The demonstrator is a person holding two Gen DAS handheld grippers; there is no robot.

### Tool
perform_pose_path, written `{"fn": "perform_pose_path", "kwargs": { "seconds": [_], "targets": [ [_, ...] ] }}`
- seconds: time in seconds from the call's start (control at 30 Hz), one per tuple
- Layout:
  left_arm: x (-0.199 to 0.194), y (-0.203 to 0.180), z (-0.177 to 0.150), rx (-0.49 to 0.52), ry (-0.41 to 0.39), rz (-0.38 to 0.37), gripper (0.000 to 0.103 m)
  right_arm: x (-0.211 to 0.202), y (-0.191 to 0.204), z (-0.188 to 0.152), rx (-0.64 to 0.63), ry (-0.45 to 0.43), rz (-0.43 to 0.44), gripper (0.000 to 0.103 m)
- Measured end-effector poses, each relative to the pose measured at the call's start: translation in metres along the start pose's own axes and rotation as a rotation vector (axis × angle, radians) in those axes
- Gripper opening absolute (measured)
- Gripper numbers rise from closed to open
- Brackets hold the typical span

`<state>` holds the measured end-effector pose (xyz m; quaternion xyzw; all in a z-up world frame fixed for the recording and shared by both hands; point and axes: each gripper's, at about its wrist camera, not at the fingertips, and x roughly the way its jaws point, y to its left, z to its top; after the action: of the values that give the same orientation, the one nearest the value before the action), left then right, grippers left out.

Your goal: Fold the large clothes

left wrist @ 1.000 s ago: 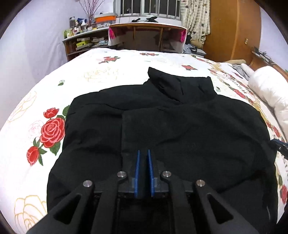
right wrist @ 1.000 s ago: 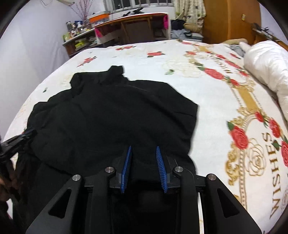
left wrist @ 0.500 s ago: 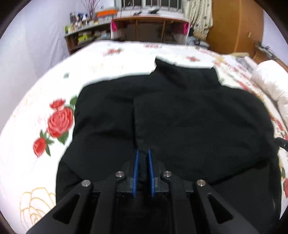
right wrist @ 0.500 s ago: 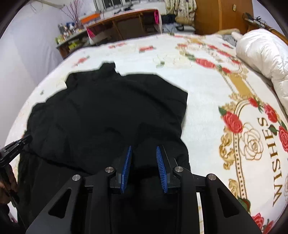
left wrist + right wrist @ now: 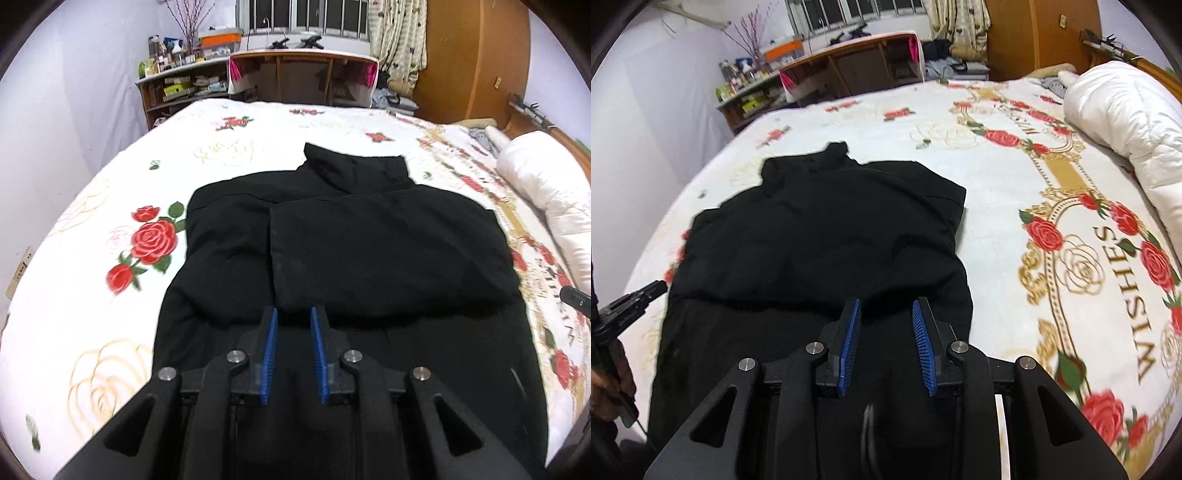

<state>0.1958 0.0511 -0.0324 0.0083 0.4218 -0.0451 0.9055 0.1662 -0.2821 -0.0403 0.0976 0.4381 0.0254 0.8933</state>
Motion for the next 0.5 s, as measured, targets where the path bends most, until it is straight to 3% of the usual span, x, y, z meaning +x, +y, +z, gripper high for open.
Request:
{"fn": "perform_pose_path", "kwargs": {
  "seconds": [0.1,0.27,0.33,0.5],
  "targets": [
    [-0.034,0.000,-0.014,-0.017,-0.022,-0.010,0.028,-0.037,0.007,-0.018,-0.006,-0.031,0.022,0.040],
    [-0.088,-0.003,-0.041,-0.038,-0.054,-0.032,0.028,-0.092,0.019,-0.050,-0.014,-0.060,0.050,0.043],
    [-0.105,-0.006,-0.050,-0.031,-0.061,-0.038,0.028,-0.108,0.022,-0.060,-0.018,-0.070,0.066,0.050],
    [-0.145,-0.016,-0.077,0.014,-0.085,-0.034,0.028,-0.149,0.031,-0.088,-0.020,-0.102,0.098,0.051]
  ]
}}
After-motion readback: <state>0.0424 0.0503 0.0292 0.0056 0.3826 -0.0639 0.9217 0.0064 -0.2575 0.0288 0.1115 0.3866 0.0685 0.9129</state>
